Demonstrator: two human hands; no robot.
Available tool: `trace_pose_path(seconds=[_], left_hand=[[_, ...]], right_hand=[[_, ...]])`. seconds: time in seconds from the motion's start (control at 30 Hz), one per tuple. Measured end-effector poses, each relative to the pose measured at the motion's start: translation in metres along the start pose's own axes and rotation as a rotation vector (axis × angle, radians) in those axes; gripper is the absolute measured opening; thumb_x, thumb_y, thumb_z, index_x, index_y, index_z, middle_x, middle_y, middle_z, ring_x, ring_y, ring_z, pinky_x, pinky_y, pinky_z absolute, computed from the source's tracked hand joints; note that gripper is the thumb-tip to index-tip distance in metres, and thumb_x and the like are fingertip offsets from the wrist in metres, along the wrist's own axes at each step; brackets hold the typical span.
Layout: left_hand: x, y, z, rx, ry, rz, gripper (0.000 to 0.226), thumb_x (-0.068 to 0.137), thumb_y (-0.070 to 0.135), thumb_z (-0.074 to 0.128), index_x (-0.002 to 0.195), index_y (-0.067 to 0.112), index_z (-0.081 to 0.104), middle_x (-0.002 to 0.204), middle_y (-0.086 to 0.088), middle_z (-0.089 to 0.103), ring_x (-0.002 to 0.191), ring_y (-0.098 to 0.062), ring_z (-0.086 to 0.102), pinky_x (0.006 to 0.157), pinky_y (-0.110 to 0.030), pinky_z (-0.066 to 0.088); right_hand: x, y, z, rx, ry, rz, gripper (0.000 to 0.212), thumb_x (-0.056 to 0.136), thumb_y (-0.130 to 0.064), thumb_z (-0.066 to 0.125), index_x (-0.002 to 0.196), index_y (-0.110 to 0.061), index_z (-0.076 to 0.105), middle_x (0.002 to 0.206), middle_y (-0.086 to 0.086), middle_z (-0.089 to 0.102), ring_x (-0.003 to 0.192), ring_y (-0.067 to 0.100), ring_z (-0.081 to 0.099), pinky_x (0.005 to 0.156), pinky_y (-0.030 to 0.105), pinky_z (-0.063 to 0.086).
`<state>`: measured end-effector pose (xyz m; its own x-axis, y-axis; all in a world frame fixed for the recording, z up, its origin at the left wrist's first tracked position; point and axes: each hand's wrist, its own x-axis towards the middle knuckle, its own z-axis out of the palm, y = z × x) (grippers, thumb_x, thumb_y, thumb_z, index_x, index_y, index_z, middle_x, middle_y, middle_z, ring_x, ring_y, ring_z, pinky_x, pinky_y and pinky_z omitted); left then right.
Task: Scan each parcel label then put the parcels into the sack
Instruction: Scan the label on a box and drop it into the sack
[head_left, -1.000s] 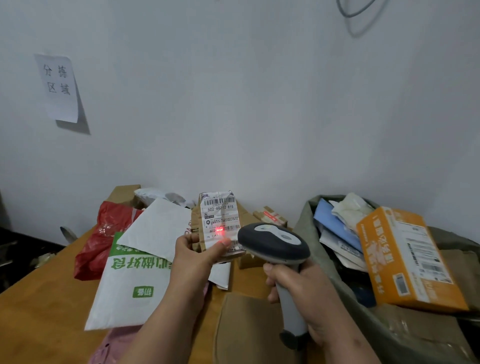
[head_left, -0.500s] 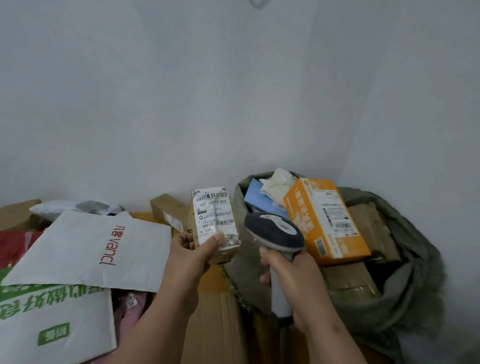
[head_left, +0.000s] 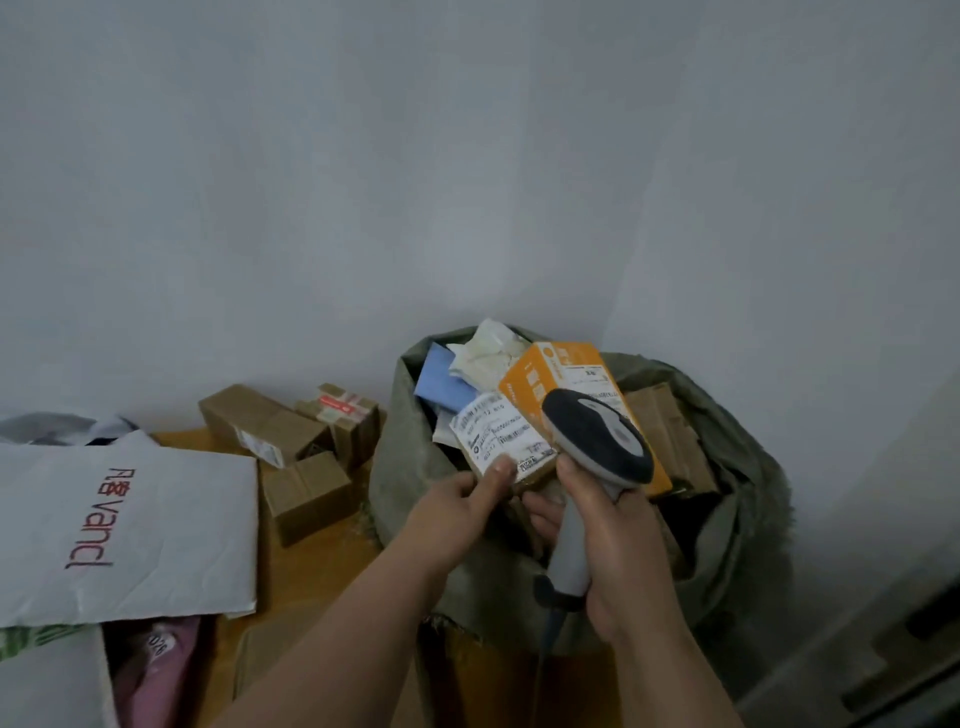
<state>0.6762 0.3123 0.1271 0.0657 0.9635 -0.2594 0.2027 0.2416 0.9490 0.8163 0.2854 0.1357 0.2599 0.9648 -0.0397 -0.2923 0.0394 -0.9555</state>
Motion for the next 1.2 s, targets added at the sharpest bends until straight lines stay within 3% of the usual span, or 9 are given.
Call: trace_pose_path(seconds=[0.07, 0.17, 0.3, 0.4, 0.47, 0.6, 0.83, 1.0, 1.2], left_hand=[[0.002, -0.002, -0.005, 0.182, 0.004, 0.006, 0.055, 0.071, 0.084, 0.032, 0.087, 0.039, 0.06, 0.089, 0.016, 0.058, 0.085, -0.006, 0.059, 0.067, -0.02, 0.041], [0.007, -0.008, -0.013, 0.398, -0.071, -0.032, 0.064, 0.085, 0.078, 0.023, 0.124, 0.038, 0.056, 0.102, 0.011, 0.06, 0.08, -0.011, 0.065, 0.063, -0.021, 0.044], [0.01, -0.011, -0.017, 0.555, -0.114, -0.061, 0.095, 0.075, 0.08, 0.013, 0.144, 0.025, 0.049, 0.135, -0.009, 0.06, 0.118, -0.021, 0.06, 0.101, -0.033, 0.045], [0.011, -0.019, -0.014, 0.376, 0.073, -0.069, 0.077, 0.089, 0.072, 0.023, 0.142, 0.024, 0.05, 0.137, -0.011, 0.055, 0.123, -0.026, 0.056, 0.108, -0.04, 0.043], [0.013, -0.028, -0.012, 0.093, 0.263, -0.149, 0.057, 0.1, 0.056, 0.04, 0.148, 0.026, 0.04, 0.131, -0.009, 0.052, 0.109, -0.025, 0.062, 0.095, -0.044, 0.053], [0.014, -0.041, 0.006, -0.185, 0.194, -0.37, 0.077, 0.094, 0.037, 0.067, 0.155, 0.024, 0.022, 0.128, -0.013, 0.057, 0.097, -0.026, 0.067, 0.079, -0.038, 0.059], [0.02, -0.035, 0.013, -0.367, 0.387, -0.329, 0.019, 0.091, -0.002, 0.061, 0.107, 0.004, 0.068, 0.105, -0.022, 0.068, 0.094, -0.033, 0.067, 0.078, -0.041, 0.06], [0.011, -0.02, -0.001, -0.433, 0.494, -0.166, 0.015, 0.085, 0.001, 0.064, 0.086, 0.013, 0.073, 0.088, -0.013, 0.072, 0.08, -0.026, 0.067, 0.068, -0.037, 0.058], [-0.001, -0.015, 0.004, -0.427, 0.525, -0.112, 0.013, 0.091, 0.006, 0.061, 0.082, 0.014, 0.066, 0.074, -0.006, 0.066, 0.068, -0.019, 0.061, 0.061, -0.032, 0.053]], right_hand=[[0.01, 0.002, 0.0, -0.002, 0.005, 0.018, 0.021, 0.09, -0.025, 0.073, 0.108, -0.032, 0.066, 0.101, 0.001, 0.078, 0.082, 0.02, 0.078, 0.061, 0.025, 0.06], [0.025, 0.007, 0.001, -0.056, -0.02, 0.039, 0.024, 0.09, -0.03, 0.073, 0.113, -0.029, 0.065, 0.092, -0.002, 0.079, 0.076, 0.018, 0.077, 0.056, 0.022, 0.058], [0.044, 0.011, 0.002, -0.135, -0.048, 0.04, 0.019, 0.089, -0.036, 0.074, 0.105, -0.028, 0.065, 0.082, -0.01, 0.077, 0.069, 0.017, 0.076, 0.052, 0.022, 0.056], [0.053, 0.012, -0.001, -0.138, -0.059, 0.071, 0.019, 0.088, -0.038, 0.074, 0.098, -0.028, 0.062, 0.077, -0.007, 0.077, 0.066, 0.02, 0.076, 0.05, 0.025, 0.056], [0.057, 0.012, -0.005, -0.149, -0.07, 0.078, 0.019, 0.088, -0.037, 0.075, 0.097, -0.027, 0.062, 0.076, -0.007, 0.077, 0.064, 0.021, 0.076, 0.05, 0.028, 0.057], [0.06, 0.016, -0.014, -0.191, -0.09, 0.084, 0.02, 0.088, -0.034, 0.076, 0.102, -0.025, 0.065, 0.083, -0.004, 0.078, 0.067, 0.015, 0.076, 0.052, 0.029, 0.058], [0.064, 0.025, -0.029, -0.283, -0.119, 0.129, 0.019, 0.087, -0.026, 0.074, 0.102, -0.023, 0.062, 0.073, -0.008, 0.074, 0.063, 0.017, 0.075, 0.05, 0.027, 0.053], [0.065, 0.02, -0.031, -0.227, -0.109, 0.13, 0.016, 0.09, -0.029, 0.071, 0.1, -0.023, 0.062, 0.076, -0.003, 0.076, 0.062, 0.019, 0.075, 0.054, 0.031, 0.054], [0.061, 0.012, -0.016, -0.383, -0.219, 0.057, 0.037, 0.078, -0.041, 0.083, 0.104, -0.024, 0.063, 0.082, -0.005, 0.076, 0.058, 0.01, 0.073, 0.044, 0.015, 0.048]])
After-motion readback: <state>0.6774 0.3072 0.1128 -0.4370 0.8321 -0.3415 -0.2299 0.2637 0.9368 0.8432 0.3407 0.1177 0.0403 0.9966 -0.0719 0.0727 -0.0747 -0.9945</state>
